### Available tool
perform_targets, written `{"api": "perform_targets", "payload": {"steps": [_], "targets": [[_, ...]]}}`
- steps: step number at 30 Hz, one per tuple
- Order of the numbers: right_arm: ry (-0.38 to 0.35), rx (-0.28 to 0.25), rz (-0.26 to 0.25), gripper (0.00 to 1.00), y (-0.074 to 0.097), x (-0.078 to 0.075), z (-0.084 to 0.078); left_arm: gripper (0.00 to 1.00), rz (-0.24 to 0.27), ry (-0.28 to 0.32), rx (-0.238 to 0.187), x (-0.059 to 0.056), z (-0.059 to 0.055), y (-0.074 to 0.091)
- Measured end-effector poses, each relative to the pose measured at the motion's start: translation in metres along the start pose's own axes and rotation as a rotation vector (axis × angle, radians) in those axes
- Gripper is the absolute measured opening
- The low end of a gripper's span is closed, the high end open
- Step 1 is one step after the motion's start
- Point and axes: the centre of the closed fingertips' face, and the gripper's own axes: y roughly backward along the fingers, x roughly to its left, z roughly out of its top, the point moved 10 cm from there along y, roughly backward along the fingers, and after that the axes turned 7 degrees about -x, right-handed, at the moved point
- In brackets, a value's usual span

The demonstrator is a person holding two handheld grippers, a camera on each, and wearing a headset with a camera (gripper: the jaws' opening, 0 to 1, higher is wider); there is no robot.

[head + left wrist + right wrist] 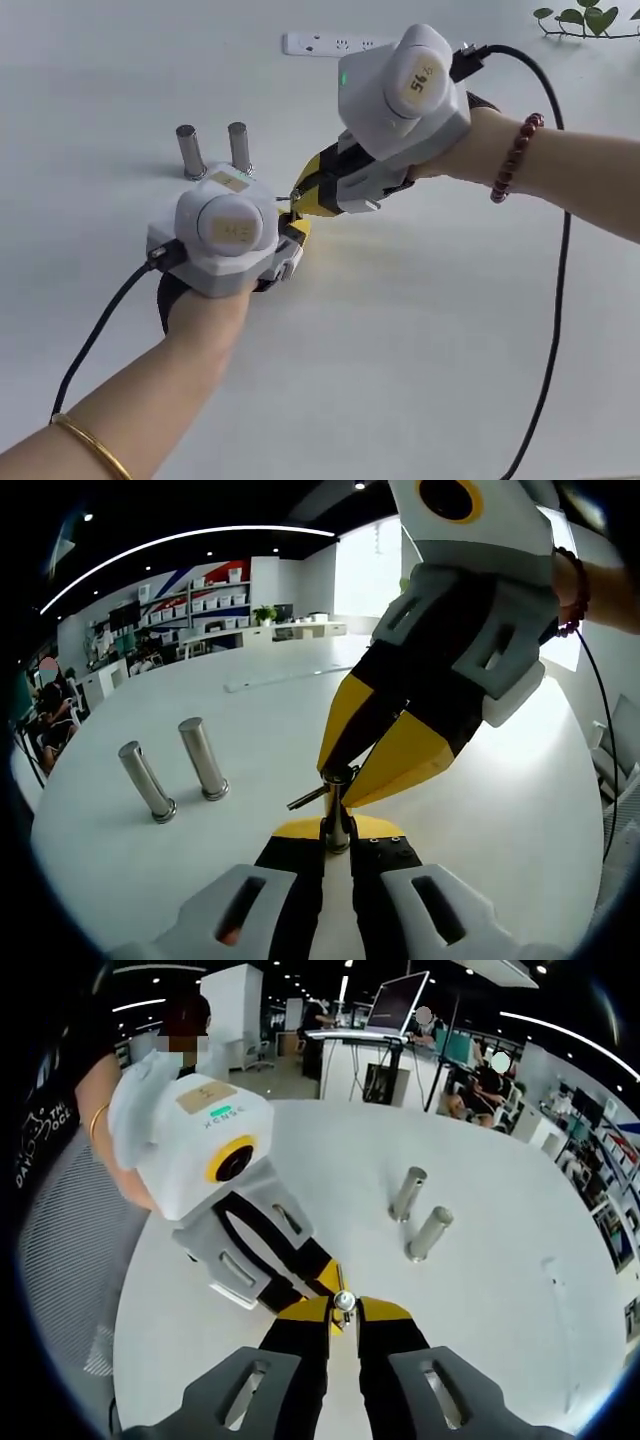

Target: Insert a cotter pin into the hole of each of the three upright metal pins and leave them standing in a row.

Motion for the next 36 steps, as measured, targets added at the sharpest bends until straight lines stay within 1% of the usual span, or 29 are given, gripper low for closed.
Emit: {"api": "perform_targets", "payload": {"steps": [3, 6, 12, 15, 19, 24, 28, 36], "targets": [[-0.005, -0.007, 0.001, 0.04, -0.001, 0.001, 0.001, 0.07, -0.006, 0.007, 0.0, 0.002, 0.0, 0.001], [-0.008, -0.012, 0.001, 0.04, -0.004, 0.0, 0.004, 0.07, -0.004, -0.005, 0.006, 0.005, 0.001, 0.003], [-0.013, -0.032, -0.004, 0.04, -0.011, -0.006, 0.011, 0.07, -0.01, -0.006, 0.001, 0.018, 0.004, 0.007], [-0.015, -0.042, -0.009, 0.04, -0.016, -0.009, 0.016, 0.07, -0.005, -0.006, -0.001, 0.026, 0.005, 0.009], [-0.018, -0.05, -0.012, 0.04, -0.024, -0.016, 0.019, 0.07, 0.0, 0.003, -0.002, 0.034, 0.005, 0.01], [-0.023, -0.059, -0.016, 0.04, -0.033, -0.019, 0.024, 0.07, 0.0, 0.006, -0.003, 0.046, 0.003, 0.01], [-0.029, -0.06, -0.016, 0.04, -0.037, -0.019, 0.025, 0.07, -0.002, 0.011, -0.001, 0.05, 0.001, 0.01], [-0.035, -0.062, -0.007, 0.04, -0.039, -0.021, 0.025, 0.07, -0.01, 0.025, -0.013, 0.052, -0.001, 0.01]]}}
